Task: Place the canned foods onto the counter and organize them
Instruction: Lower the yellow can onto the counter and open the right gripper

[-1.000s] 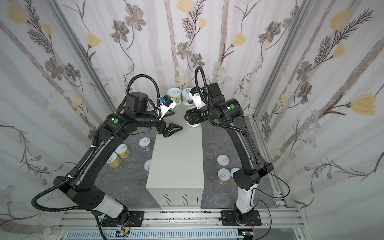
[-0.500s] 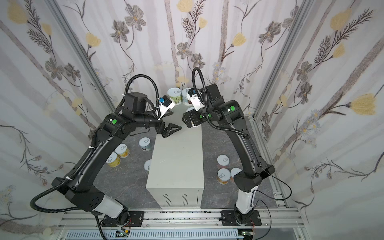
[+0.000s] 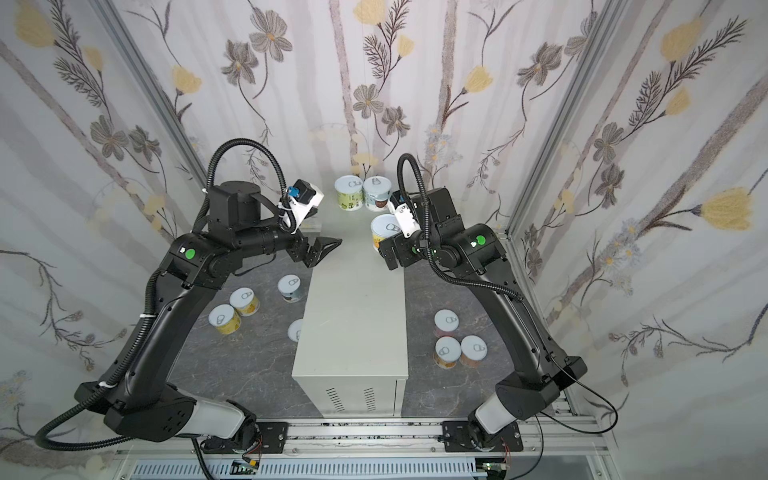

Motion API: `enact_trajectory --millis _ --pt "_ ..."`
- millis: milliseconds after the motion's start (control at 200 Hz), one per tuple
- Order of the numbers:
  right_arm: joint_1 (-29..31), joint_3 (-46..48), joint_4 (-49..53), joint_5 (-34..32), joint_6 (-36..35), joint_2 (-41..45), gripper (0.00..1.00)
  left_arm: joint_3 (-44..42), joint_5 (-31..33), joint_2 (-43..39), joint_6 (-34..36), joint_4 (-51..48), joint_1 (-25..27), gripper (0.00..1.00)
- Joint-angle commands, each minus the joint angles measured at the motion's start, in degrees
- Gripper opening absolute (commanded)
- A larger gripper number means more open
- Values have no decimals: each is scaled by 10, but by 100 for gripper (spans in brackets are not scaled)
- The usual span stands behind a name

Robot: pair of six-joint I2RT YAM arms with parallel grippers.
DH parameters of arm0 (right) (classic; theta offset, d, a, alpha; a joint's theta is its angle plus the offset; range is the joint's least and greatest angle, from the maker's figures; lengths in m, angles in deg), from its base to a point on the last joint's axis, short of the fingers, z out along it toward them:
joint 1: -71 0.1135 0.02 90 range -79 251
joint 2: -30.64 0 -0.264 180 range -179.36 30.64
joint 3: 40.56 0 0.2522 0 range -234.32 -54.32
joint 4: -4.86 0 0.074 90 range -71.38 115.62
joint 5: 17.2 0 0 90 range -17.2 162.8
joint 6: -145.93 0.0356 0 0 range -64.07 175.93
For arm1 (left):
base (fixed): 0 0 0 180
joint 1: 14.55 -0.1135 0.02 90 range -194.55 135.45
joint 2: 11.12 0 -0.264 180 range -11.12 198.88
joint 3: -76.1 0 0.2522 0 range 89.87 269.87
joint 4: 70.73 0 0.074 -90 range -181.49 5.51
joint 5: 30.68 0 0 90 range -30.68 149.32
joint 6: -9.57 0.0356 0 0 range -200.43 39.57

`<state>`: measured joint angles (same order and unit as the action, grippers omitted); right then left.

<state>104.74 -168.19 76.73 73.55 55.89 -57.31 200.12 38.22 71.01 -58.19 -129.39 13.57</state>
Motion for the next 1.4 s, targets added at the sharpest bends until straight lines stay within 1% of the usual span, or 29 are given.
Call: enact_trajectory --millis 0,170,265,400,500,650,749,914,969,1399 --pt "2 34 -79 -10 1 24 98 -1 12 -13 -10 3 -14 100" --pt "2 56 -120 4 4 39 95 -33 14 -35 -7 26 -35 100" --pt "1 57 -130 17 6 35 91 -34 8 -36 -5 28 -45 100" --pt "0 51 -139 23 7 22 88 -47 -3 -40 -2 37 -59 100" --pt "0 39 -138 19 7 8 83 -59 -10 -45 -3 45 -67 100" --pt "0 27 -139 11 2 -8 80 -69 -18 -51 -3 51 -79 100" --pt "0 20 -138 4 -2 -19 77 -82 -21 -57 -3 60 -85 100" --pt "-4 -2 -138 0 -11 -31 75 -100 -19 -66 -2 72 -92 100" --pt "-8 -10 -138 3 -13 -54 74 -101 -19 -66 -1 74 -94 100" --pt "-23 -46 -141 21 -22 -95 74 -112 -21 -61 2 82 -106 100"
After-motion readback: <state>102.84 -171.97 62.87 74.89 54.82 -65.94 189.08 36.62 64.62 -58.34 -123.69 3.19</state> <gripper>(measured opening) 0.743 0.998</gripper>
